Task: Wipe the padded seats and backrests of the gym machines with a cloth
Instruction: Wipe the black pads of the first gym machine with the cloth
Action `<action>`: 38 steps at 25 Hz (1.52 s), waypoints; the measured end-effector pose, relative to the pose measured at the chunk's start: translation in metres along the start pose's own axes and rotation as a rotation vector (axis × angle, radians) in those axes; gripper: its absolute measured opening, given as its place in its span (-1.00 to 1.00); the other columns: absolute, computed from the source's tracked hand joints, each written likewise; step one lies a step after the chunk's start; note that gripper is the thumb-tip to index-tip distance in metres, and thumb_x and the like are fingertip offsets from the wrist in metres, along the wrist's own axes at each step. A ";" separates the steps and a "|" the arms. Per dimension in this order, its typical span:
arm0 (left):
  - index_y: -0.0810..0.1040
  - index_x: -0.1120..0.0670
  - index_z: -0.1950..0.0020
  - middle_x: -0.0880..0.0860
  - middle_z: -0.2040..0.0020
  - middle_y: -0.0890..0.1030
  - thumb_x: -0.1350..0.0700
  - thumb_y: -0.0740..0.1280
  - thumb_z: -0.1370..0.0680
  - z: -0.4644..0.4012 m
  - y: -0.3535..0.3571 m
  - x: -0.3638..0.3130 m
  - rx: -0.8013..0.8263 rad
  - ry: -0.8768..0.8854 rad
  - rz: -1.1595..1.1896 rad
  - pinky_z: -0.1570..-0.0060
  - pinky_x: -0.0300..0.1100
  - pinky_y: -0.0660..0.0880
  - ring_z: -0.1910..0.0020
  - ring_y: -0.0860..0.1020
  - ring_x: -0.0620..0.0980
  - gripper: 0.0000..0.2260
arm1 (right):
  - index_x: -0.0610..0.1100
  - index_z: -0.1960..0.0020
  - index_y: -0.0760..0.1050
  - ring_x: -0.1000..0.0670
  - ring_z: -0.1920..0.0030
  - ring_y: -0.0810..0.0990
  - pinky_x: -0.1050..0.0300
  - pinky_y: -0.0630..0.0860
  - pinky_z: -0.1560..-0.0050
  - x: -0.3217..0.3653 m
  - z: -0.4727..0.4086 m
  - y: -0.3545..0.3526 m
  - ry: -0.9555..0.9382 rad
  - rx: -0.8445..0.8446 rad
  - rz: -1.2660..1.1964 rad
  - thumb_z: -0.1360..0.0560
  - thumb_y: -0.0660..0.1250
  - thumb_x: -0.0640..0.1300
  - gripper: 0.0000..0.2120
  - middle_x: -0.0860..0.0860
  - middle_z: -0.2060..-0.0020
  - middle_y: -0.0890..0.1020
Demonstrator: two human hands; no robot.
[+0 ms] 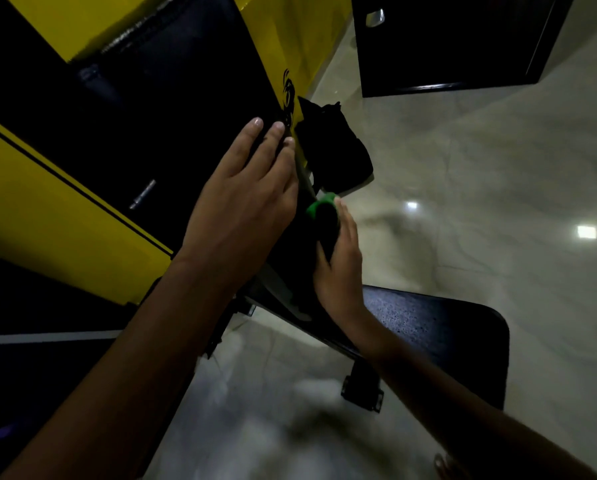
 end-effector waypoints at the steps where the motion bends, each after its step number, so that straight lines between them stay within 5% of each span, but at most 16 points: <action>1: 0.43 0.26 -0.34 0.23 -0.38 0.43 0.15 0.16 -0.54 0.001 0.000 0.000 -0.004 -0.002 -0.012 -0.44 0.11 0.15 -0.42 0.33 0.20 -0.60 | -0.23 -0.50 0.15 -0.02 -0.50 0.17 -0.04 0.19 -0.47 0.009 -0.009 0.000 -0.021 -0.019 0.003 -0.51 0.17 -0.10 -0.41 -0.11 -0.48 0.23; 5: 0.42 0.26 -0.36 0.22 -0.39 0.42 0.13 0.19 -0.54 0.000 0.001 -0.001 0.004 -0.018 -0.030 -0.45 0.11 0.14 -0.43 0.32 0.20 -0.59 | -0.25 -0.52 0.08 -0.02 -0.52 0.09 -0.02 0.14 -0.49 0.007 0.025 0.004 -0.283 0.060 0.072 -0.50 0.17 -0.10 -0.36 -0.12 -0.51 0.14; 10: 0.46 0.24 -0.33 0.21 -0.38 0.44 0.14 0.21 -0.52 0.000 0.003 -0.004 0.014 0.009 -0.032 -0.44 0.12 0.15 -0.42 0.34 0.20 -0.60 | -0.20 -0.51 0.11 -0.06 -0.49 0.18 -0.11 0.20 -0.45 -0.025 0.012 0.003 0.033 0.015 0.014 -0.49 0.20 -0.09 -0.37 -0.12 -0.48 0.21; 14: 0.45 0.21 -0.35 0.19 -0.38 0.44 0.12 0.19 -0.53 0.001 0.007 -0.013 0.030 0.031 -0.057 -0.44 0.10 0.16 -0.42 0.33 0.18 -0.59 | -0.18 -0.52 0.07 0.01 -0.51 0.12 0.14 0.11 -0.49 -0.028 0.012 0.006 -0.087 0.024 0.080 -0.54 0.29 -0.14 -0.36 -0.09 -0.51 0.15; 17: 0.44 0.20 -0.35 0.18 -0.39 0.43 0.12 0.25 -0.52 0.003 0.008 -0.018 0.056 0.035 -0.056 -0.44 0.11 0.17 -0.43 0.32 0.17 -0.59 | -0.22 -0.50 0.13 -0.04 -0.50 0.15 -0.08 0.15 -0.48 -0.046 0.009 -0.003 0.064 0.025 0.046 -0.55 0.25 -0.27 -0.43 -0.11 -0.49 0.20; 22: 0.47 0.18 -0.33 0.17 -0.38 0.45 0.12 0.25 -0.51 0.000 0.012 -0.021 0.053 0.058 -0.053 -0.43 0.12 0.17 -0.42 0.34 0.18 -0.61 | -0.25 -0.51 0.12 -0.01 -0.50 0.14 0.04 0.16 -0.48 -0.025 0.012 0.004 -0.160 0.020 0.014 -0.56 0.25 -0.10 -0.40 -0.13 -0.50 0.19; 26: 0.48 0.17 -0.33 0.17 -0.38 0.46 0.11 0.24 -0.52 0.000 0.013 -0.023 0.059 0.072 -0.038 -0.44 0.13 0.18 -0.42 0.34 0.18 -0.62 | -0.23 -0.50 0.14 -0.03 -0.49 0.19 -0.06 0.18 -0.47 -0.039 -0.007 0.005 0.042 -0.059 0.001 -0.53 0.20 -0.06 -0.40 -0.11 -0.48 0.23; 31: 0.52 0.19 -0.28 0.19 -0.35 0.48 0.10 0.28 -0.47 0.001 0.016 -0.022 0.056 0.077 -0.026 -0.43 0.14 0.16 -0.41 0.35 0.21 -0.61 | -0.18 -0.52 0.05 0.02 -0.52 0.08 0.10 0.08 -0.50 -0.022 0.083 0.020 -0.106 0.055 -0.062 -0.48 0.20 -0.21 -0.35 -0.11 -0.51 0.13; 34: 0.52 0.22 -0.27 0.20 -0.33 0.49 0.15 0.23 -0.49 0.002 0.019 -0.023 0.046 0.106 0.010 -0.43 0.15 0.16 -0.40 0.36 0.22 -0.63 | -0.22 -0.50 0.16 -0.02 -0.49 0.18 -0.02 0.15 -0.48 -0.040 0.026 0.014 -0.028 -0.026 -0.041 -0.56 0.17 -0.11 -0.46 -0.12 -0.48 0.23; 38: 0.47 0.25 -0.32 0.21 -0.35 0.47 0.16 0.19 -0.53 0.005 0.021 -0.027 0.071 0.106 -0.010 -0.44 0.15 0.15 -0.41 0.35 0.23 -0.62 | -0.26 -0.47 0.22 -0.11 -0.45 0.26 -0.05 0.21 -0.45 -0.047 -0.021 0.008 0.140 -0.116 -0.020 -0.52 0.21 -0.23 -0.47 -0.16 -0.43 0.31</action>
Point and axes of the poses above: each hand's wrist, its own z-axis away from the middle knuckle, its own y-axis out of the palm, x = y × z, the point moved 1 cm from there along -z, towards the middle knuckle
